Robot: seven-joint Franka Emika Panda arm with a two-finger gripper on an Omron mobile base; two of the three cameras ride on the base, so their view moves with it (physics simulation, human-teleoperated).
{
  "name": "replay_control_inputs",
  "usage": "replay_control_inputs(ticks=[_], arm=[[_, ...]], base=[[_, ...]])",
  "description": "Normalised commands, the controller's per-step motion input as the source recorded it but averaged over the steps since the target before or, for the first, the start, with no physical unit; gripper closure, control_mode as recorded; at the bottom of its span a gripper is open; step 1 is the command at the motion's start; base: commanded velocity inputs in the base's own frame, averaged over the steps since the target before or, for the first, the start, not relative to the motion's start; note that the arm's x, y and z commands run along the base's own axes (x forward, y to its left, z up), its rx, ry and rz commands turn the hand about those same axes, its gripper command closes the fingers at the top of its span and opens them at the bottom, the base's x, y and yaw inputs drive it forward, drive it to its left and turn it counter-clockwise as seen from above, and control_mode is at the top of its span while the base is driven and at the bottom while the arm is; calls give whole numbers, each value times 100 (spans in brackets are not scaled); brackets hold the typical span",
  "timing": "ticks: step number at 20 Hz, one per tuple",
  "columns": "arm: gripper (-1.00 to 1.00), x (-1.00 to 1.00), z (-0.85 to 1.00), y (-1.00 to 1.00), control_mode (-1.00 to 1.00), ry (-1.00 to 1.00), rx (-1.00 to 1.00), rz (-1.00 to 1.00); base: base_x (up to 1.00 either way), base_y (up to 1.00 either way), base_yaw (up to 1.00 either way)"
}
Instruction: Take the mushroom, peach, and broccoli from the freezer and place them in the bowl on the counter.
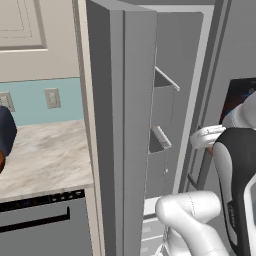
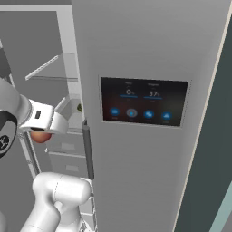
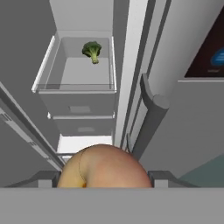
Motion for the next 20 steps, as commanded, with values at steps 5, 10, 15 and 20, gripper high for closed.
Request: replay_control_inputs(ticks=[5,10,15,20], arm=[[100,0,0,0,-100,0,0,1],[100,-2,0,0,-100,0,0,0],[100,0,0,0,100,0,0,0],[100,0,0,0,100,0,0,0]], base=[[0,0,0],[0,0,0],[-48,-3,0],[-95,-44,0]])
